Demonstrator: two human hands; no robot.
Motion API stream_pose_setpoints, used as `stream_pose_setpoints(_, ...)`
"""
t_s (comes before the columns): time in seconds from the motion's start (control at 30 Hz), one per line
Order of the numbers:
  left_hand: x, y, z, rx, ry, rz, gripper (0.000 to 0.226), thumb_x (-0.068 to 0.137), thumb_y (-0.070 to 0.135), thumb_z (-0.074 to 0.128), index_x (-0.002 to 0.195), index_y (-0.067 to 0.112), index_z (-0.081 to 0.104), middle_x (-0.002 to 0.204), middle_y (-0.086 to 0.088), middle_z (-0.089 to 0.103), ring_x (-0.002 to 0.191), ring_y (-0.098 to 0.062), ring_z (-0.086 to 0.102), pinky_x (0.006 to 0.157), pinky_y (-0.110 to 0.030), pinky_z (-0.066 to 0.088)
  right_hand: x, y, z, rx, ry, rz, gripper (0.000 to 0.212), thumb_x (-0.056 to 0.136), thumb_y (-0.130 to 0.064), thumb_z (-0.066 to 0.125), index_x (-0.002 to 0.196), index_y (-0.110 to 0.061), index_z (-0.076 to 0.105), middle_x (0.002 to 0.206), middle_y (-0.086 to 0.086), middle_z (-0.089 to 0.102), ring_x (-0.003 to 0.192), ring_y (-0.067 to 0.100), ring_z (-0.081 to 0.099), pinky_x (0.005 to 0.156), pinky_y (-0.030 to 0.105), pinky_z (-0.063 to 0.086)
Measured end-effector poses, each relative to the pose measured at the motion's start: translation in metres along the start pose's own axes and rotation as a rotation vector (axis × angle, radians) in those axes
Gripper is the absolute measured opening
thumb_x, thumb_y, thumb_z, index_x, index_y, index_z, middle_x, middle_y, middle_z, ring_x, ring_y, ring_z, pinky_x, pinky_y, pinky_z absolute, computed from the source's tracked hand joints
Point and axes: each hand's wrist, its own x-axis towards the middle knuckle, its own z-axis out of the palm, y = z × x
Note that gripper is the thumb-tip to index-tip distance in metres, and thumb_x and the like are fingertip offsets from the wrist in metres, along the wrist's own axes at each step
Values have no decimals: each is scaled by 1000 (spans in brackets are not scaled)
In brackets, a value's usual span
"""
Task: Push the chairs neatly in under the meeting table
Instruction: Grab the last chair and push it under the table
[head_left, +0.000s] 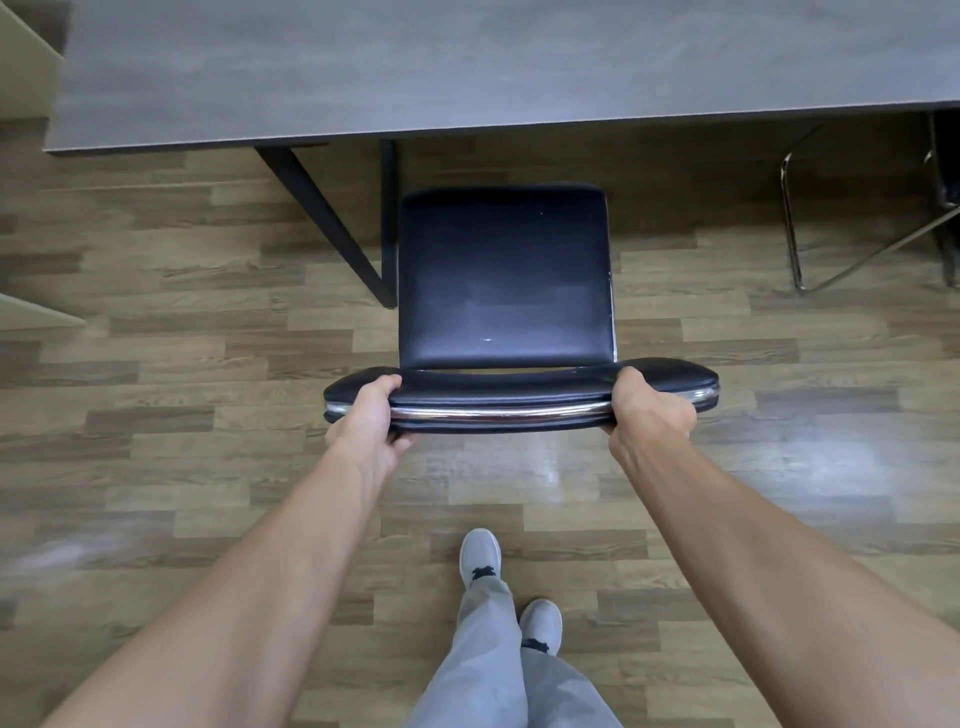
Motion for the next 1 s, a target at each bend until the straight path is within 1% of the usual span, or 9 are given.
stream_pose_setpoints(0.17, 13, 26, 15, 22, -15, -11, 54, 71, 28, 79, 119, 11, 60, 108, -8, 70, 90, -23, 70, 70, -40, 62, -2, -16, 22, -8, 2, -12, 50, 66, -20, 65, 112, -5, 54, 81, 0, 59, 68, 19, 61, 71, 45, 60)
stream_pose_setpoints(0.33, 17, 52, 28, 44, -28, -15, 45, 78, 25, 77, 118, 12, 60, 106, -8, 69, 89, -22, 69, 62, -37, 60, -2, -31, 41, 4, 12, 13, 49, 69, -19, 65, 114, -4, 52, 88, 4, 61, 69, 20, 62, 71, 43, 60)
stream_pose_setpoints(0.47, 21, 66, 40, 47, -23, -16, 45, 78, 25, 77, 118, 12, 61, 104, -8, 70, 86, -21, 70, 48, -31, 57, 1, -43, 54, 5, 32, -3, 49, 69, -19, 64, 114, -4, 52, 86, 3, 60, 67, 18, 62, 69, 42, 61)
stream_pose_setpoints(0.5, 22, 68, 43, 43, -18, -19, 45, 78, 25, 77, 118, 11, 60, 103, -8, 70, 85, -21, 70, 47, -31, 57, 2, -47, 58, 4, 35, -8, 50, 69, -19, 64, 114, -4, 52, 86, 2, 60, 67, 18, 61, 69, 42, 61)
stream_pose_setpoints(0.6, 25, 77, 50, 34, -16, -25, 48, 75, 26, 78, 117, 11, 61, 103, -8, 71, 86, -21, 71, 50, -32, 58, 2, -57, 66, -2, 36, -12, 53, 65, -21, 65, 115, -5, 53, 91, 4, 61, 70, 19, 62, 70, 42, 61)
stream_pose_setpoints(0.67, 28, 83, 56, 29, -11, -33, 51, 72, 27, 79, 117, 11, 61, 104, -8, 71, 87, -22, 71, 54, -33, 59, 2, -63, 71, -17, 51, -24, 58, 61, -25, 64, 114, -4, 53, 96, 7, 63, 74, 23, 64, 71, 42, 60)
stream_pose_setpoints(0.77, 31, 92, 66, 10, 3, -35, 53, 70, 26, 80, 117, 11, 60, 103, -9, 71, 88, -23, 71, 58, -35, 61, 4, -75, 80, -11, 44, -27, 62, 59, -28, 64, 115, -4, 52, 96, 7, 62, 79, 27, 65, 73, 44, 60)
stream_pose_setpoints(0.9, 35, 109, 86, 1, 8, -27, 51, 74, 24, 80, 118, 9, 58, 103, -9, 70, 87, -23, 71, 65, -38, 62, 6, -97, 94, -26, 26, -33, 59, 68, -26, 65, 120, -3, 50, 98, 5, 58, 82, 28, 62, 79, 43, 59)
stream_pose_setpoints(1.0, 39, 126, 104, 3, 13, -17, 53, 74, 24, 80, 120, 9, 57, 104, -9, 70, 86, -23, 71, 60, -37, 62, 18, -118, 108, -13, 19, -41, 57, 72, -25, 66, 121, -3, 47, 99, 6, 56, 84, 29, 61, 81, 42, 58)
